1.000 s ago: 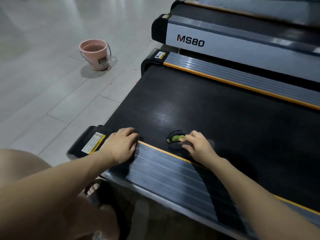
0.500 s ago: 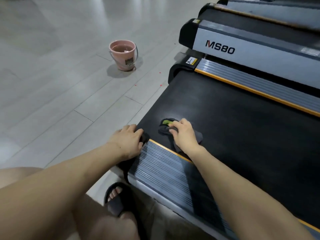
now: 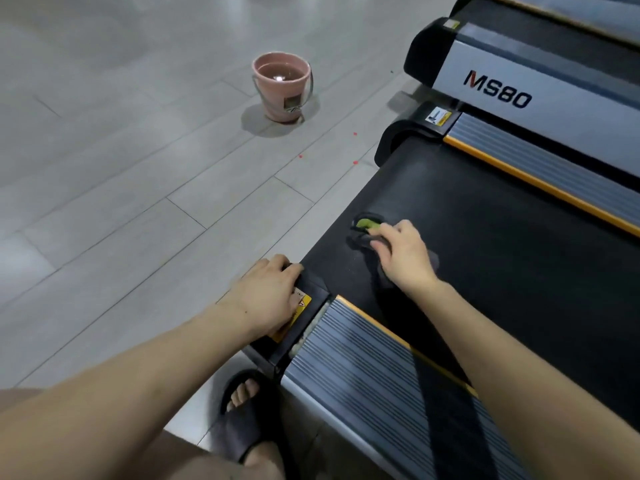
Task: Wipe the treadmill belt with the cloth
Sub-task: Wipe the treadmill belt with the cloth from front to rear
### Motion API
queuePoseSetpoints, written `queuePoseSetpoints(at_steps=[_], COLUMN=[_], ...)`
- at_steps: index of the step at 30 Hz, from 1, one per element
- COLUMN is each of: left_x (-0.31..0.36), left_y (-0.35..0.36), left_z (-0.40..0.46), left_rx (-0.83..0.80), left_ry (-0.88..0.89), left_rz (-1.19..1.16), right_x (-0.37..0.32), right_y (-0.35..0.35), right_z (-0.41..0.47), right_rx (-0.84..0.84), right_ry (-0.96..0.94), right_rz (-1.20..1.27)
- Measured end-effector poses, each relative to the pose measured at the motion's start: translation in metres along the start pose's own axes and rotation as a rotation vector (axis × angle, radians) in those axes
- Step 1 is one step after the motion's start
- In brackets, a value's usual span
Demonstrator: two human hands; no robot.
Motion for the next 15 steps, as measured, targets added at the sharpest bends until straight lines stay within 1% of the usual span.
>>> queuePoseSetpoints(at_steps=[3, 4, 5, 6, 7, 9, 10, 11, 12, 15], left_x=[0.002, 0.003, 0.005, 0.005, 0.006, 0.005, 0.005, 0.004, 0.003, 0.000], left_y=[-0.002, -0.003, -0.002, -0.001, 0.000, 0.000, 0.000, -0.001, -0.002, -0.007], left_z=[0.007, 0.008, 0.008, 0.008, 0.007, 0.006, 0.006, 0.006, 0.006, 0.007], left_rx=[0.002, 0.002, -0.001, -0.007, -0.012, -0.019, -0.016, -0.009, -0.009, -0.029], left_ry=[-0.030, -0.045, -0.058, -0.067, -0.074, -0.079, -0.076, -0.073, -0.082, -0.172], left_rz=[-0.032, -0.040, -0.037, -0.023, -0.016, -0.044, -0.062, -0.080, -0.101, -0.105], right_x=[-0.031, -0.032, -0.028, -0.020, -0.011, 0.003, 0.004, -0.003, -0.013, -0.046], right_y=[0.002, 0.000, -0.001, -0.001, 0.001, 0.003, 0.005, 0.008, 0.012, 0.013], right_z=[-0.044, -0.043, -0.031, -0.014, 0.007, 0.043, 0.050, 0.049, 0.040, -0.011], right_rx=[-0.165, -0.213, -0.225, -0.199, -0.127, 0.029, 0.053, 0.048, 0.023, -0.091], right_ry=[-0.316, -0.388, -0.435, -0.432, -0.378, -0.128, -0.018, 0.014, -0.018, -0.291], right_rz=[0.075, 0.057, 0.014, -0.034, -0.068, -0.080, -0.067, -0.053, -0.030, 0.111])
Point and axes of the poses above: each hand's wrist, its own z-axis towards the middle knuckle, its own y-axis out of the palm, x = y × z, the point moved 1 cm from there along z, towards the middle knuckle, and after that the axes turned 5 degrees about -y, right-handed, at the moved point
